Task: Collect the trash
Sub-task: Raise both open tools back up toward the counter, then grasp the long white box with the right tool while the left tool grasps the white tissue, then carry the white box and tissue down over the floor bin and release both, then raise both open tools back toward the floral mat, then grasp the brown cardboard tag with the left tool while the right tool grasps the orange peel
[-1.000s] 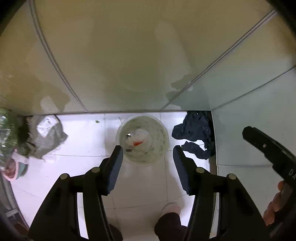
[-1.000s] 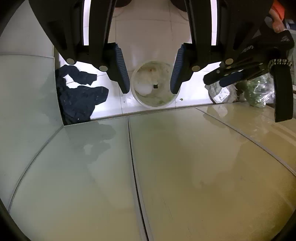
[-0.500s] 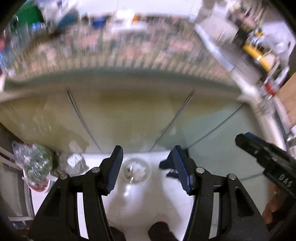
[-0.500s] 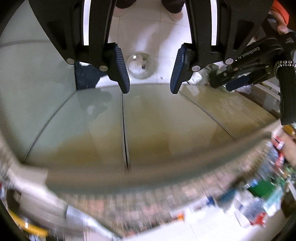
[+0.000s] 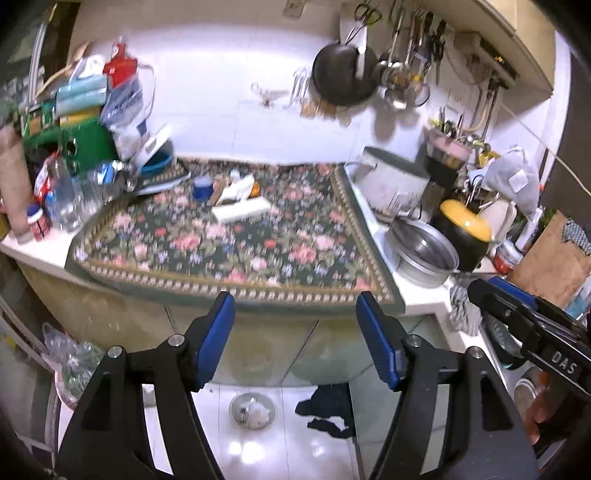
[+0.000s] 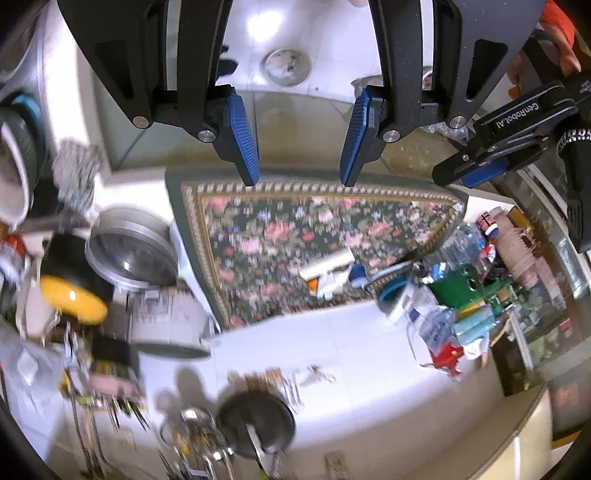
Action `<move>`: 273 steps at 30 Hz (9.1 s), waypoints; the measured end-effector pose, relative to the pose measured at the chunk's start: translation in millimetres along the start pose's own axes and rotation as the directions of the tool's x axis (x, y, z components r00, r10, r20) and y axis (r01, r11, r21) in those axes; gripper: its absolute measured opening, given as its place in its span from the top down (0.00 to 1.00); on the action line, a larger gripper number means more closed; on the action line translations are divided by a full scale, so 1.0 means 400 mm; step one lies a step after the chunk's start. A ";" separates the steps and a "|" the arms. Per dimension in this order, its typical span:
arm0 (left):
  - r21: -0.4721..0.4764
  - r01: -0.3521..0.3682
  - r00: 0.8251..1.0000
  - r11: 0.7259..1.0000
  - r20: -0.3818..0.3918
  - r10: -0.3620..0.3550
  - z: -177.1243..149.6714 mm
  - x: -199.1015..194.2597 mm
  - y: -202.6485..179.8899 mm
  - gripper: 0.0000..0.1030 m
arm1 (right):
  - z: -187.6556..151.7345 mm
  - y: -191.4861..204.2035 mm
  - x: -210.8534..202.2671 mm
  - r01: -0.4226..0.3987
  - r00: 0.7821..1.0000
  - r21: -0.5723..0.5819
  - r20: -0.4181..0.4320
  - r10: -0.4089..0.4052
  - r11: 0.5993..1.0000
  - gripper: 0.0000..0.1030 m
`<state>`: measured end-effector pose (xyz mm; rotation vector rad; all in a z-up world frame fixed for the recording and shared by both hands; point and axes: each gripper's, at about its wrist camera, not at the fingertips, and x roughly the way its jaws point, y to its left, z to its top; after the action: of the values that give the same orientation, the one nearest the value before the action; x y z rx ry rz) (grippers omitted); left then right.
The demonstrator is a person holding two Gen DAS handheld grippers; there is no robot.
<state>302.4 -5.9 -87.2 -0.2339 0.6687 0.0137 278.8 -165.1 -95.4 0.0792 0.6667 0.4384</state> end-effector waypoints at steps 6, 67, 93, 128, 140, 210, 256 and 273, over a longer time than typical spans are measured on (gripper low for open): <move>0.018 -0.009 0.998 1.000 0.056 0.008 0.076 0.008 0.007 0.26 | 0.059 0.008 -0.030 -0.003 0.997 -0.026 0.081 0.005 1.000 0.27; -0.020 -0.060 0.893 0.998 -0.448 0.045 0.292 1.068 0.457 0.27 | 0.329 -0.040 1.046 0.002 0.884 0.087 -0.465 0.039 0.996 0.24; -0.174 -0.049 0.919 0.984 -0.393 -0.024 0.440 1.216 0.431 0.71 | 0.220 -0.037 1.099 0.137 0.893 -0.078 -0.421 -0.157 0.987 0.53; 0.106 0.228 0.967 0.968 -0.143 -0.213 0.480 0.617 0.370 0.98 | 0.328 0.041 0.551 0.256 0.966 0.133 -0.002 -0.258 0.958 0.53; 0.060 0.144 0.984 0.988 -0.113 -0.137 0.215 0.402 0.157 0.98 | 0.174 -0.013 0.359 0.122 0.993 0.065 -0.007 -0.122 0.990 0.53; -0.091 -0.033 0.728 0.995 -0.684 -0.039 -0.923 0.941 0.428 0.68 | -0.880 -0.117 0.903 0.124 0.769 0.088 -0.638 -0.040 0.988 0.52; -0.079 -0.134 0.990 0.988 -0.061 0.130 0.320 0.370 0.272 0.18 | 0.258 0.055 0.279 0.050 0.998 0.042 0.038 -0.052 0.998 0.27; -0.234 -0.273 0.924 0.933 -0.333 0.187 0.350 0.863 0.466 0.19 | 0.375 -0.055 0.682 -0.067 0.983 -0.013 -0.174 0.063 0.998 0.27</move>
<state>643.2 184.8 -232.5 -0.4309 1.0037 0.3071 569.5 -61.0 -140.7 0.0451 0.8328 0.5185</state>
